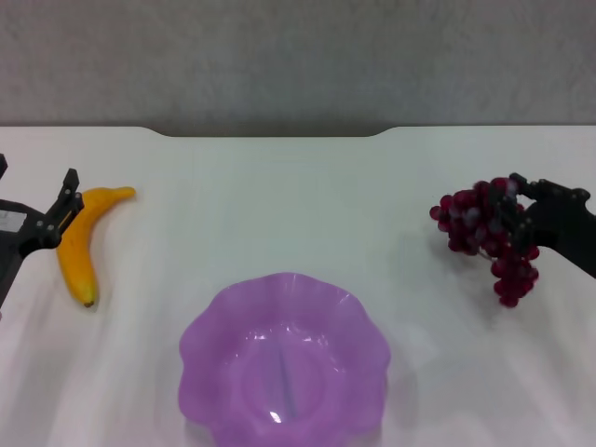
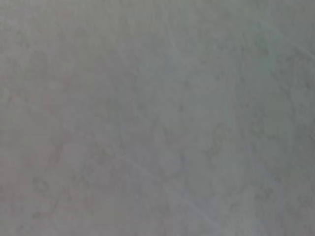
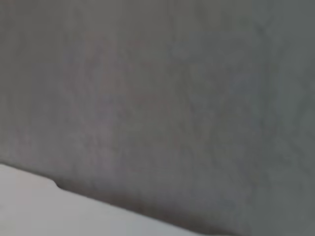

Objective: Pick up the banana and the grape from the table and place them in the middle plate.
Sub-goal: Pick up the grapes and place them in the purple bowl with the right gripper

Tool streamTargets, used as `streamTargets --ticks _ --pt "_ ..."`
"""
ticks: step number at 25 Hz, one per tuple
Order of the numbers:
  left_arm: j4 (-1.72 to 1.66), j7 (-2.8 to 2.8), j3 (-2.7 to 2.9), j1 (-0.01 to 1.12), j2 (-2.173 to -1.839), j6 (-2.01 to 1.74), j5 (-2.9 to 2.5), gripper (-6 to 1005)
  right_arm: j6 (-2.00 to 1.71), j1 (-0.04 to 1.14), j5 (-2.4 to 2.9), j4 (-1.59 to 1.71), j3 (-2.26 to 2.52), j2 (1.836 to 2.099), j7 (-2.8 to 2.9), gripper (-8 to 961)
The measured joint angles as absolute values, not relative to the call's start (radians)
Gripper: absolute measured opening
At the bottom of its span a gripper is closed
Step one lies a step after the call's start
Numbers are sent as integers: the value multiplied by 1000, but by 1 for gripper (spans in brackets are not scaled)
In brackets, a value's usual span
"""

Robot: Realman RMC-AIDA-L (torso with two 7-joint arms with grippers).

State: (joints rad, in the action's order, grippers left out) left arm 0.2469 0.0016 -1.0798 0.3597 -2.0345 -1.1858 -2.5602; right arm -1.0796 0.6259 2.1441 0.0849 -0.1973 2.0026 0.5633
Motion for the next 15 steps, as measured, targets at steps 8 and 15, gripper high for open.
streamTargets --ticks 8,15 --pt "247 3 -1080 356 -2032 -1186 -2560 903 -1269 630 2143 79 -203 2006 502 314" --pt "247 5 -1080 356 -2032 -1186 -2560 903 -1433 663 2151 68 -152 2005 498 309"
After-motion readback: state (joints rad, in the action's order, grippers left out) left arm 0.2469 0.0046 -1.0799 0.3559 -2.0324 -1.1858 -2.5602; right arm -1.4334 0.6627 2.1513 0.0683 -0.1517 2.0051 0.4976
